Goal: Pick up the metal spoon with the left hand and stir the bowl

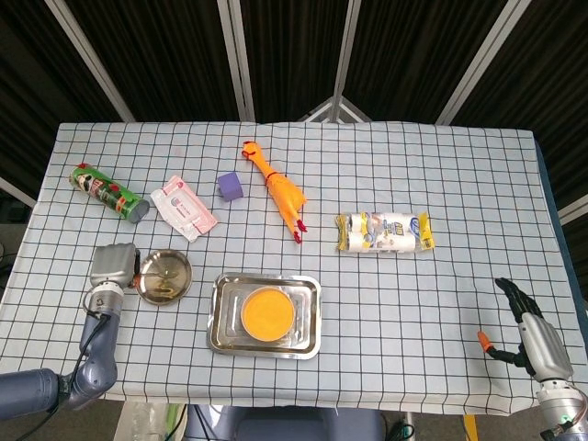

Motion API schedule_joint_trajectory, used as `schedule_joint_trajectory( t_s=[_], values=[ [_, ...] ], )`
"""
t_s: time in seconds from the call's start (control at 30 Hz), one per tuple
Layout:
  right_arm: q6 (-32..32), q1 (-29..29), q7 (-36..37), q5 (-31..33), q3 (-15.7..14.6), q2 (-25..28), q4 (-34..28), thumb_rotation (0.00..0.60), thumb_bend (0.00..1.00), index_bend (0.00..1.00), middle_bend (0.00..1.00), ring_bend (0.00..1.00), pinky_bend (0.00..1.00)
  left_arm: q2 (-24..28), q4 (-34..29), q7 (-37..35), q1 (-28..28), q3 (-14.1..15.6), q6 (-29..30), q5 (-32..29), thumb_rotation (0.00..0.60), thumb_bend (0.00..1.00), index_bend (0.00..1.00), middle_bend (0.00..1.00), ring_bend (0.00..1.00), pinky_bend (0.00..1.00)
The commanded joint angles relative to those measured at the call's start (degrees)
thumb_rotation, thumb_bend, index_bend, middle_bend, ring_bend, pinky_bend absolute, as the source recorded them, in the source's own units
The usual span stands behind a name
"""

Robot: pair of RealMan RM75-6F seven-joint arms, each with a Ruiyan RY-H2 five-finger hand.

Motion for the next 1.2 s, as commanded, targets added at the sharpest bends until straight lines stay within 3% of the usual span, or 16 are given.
schedule_joint_trajectory(
  t_s=[0.03, 0.2, 0.57, 0.8, 0.9, 1.0, 1.07, 1.2],
  values=[
    [-0.04, 0.02, -0.12, 0.01, -0.01, 0.01, -0.07, 0.6, 0.4, 0.0, 0.0, 0.0, 0.0, -0.25, 0.55, 0.1, 0.17, 0.25, -0.56, -0.46, 0.6, 0.69, 0.67, 0.97, 0.9, 0.95],
    [0.01, 0.0, -0.21, 0.08, 0.03, -0.02, -0.12, 0.6, 0.4, 0.0, 0.0, 0.0, 0.0, -1.07, 1.76, 0.66, 0.34, 0.91, -1.1, -0.79, 0.6, 0.64, 0.62, 0.96, 0.9, 0.95],
    [0.07, -0.04, 0.0, 0.11, 0.1, 0.02, -0.07, 0.6, 0.4, 0.0, 0.0, 0.0, 0.0, -0.59, 1.67, 0.33, 0.82, 0.72, -0.66, -0.1, 0.6, 0.31, 0.33, 0.9, 0.89, 0.94],
    [0.22, -0.11, 0.2, -0.02, 0.11, 0.03, 0.02, 0.6, 0.4, 0.0, 0.0, 0.0, 0.0, 2.31, -1.45, -2.16, 2.06, 0.52, -0.55, 2.48, 0.6, 0.25, 0.22, 0.84, 0.84, 0.9],
    [0.24, -0.12, 0.16, -0.1, 0.08, 0.02, 0.1, 0.6, 0.4, 0.0, 0.0, 0.0, 0.0, 4.66, -4.46, -5.73, 3.73, 0.51, -0.19, 5.87, 0.6, 0.25, 0.18, 0.71, 0.73, 0.77],
    [0.27, -0.13, 0.05, -0.18, 0.06, -0.01, 0.18, 0.6, 0.4, 0.0, 0.0, 0.0, 0.0, 7.19, -7.3, -10.1, 6.02, 0.97, 0.89, 10.93, 0.6, 0.25, 0.12, 0.49, 0.54, 0.58],
    [0.37, -0.14, -0.01, -0.27, 0.07, -0.04, 0.23, 0.6, 0.4, 0.0, 0.0, 0.0, 0.0, 9.02, -9.04, -13.47, 8.13, 2.01, 2.51, 16.25, 0.6, 0.25, 0.11, 0.37, 0.47, 0.49],
    [0.85, -0.27, -0.19, -0.61, 0.09, -0.08, 0.51, 0.6, 0.4, 0.0, 0.0, 0.0, 0.0, 12.44, -11.36, -20.78, 13.5, 5.64, 8.09, 29.48, 0.6, 0.24, 0.1, 0.24, 0.34, 0.35]
  ],
)
